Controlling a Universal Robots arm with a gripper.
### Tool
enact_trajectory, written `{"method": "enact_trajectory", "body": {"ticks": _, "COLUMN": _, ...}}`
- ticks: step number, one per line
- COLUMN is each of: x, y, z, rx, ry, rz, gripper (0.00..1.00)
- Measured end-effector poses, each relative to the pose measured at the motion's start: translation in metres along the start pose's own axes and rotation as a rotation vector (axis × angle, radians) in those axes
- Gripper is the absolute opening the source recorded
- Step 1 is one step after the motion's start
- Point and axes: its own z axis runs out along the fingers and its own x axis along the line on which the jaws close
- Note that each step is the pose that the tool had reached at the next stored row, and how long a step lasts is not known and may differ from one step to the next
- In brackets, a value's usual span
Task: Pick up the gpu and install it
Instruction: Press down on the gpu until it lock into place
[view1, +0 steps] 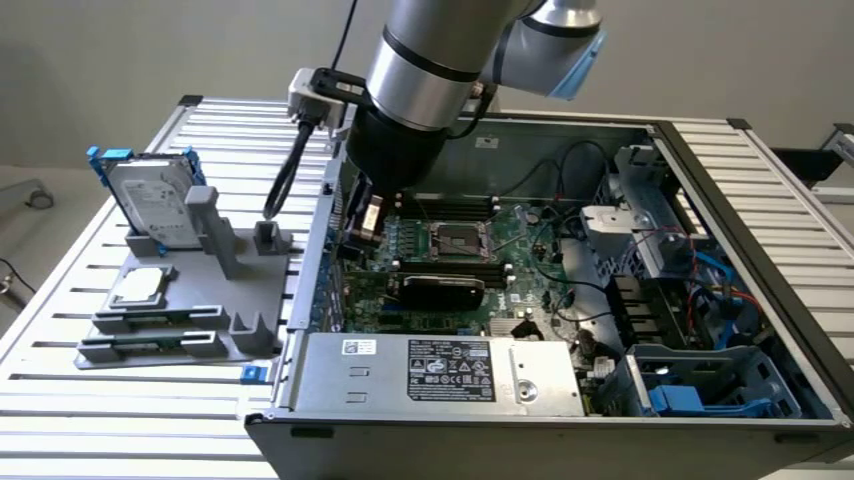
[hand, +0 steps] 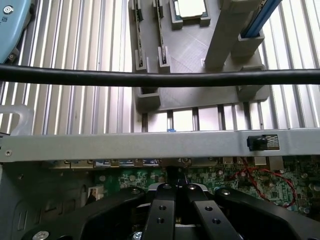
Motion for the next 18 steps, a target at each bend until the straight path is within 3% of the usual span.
{"method": "enact_trajectory", "body": {"ticks": 7, "x": 0.0, "y": 0.0, "z": 0.0, "rx": -0.0015, "ry": -0.0091, "rz": 0.03, "gripper": 0.11}}
{"method": "enact_trajectory", "body": {"ticks": 14, "x": -0.0001, "y": 0.0, "z": 0.0001, "rx": -0.0036, "ry": -0.0232, "rz": 0.074, "gripper": 0.11}}
{"method": "enact_trajectory", "body": {"ticks": 18, "x": -0.0002, "y": -0.0018, "z": -0.0004, "rx": -0.0038, "ry": -0.0215, "rz": 0.081, "gripper": 0.11}}
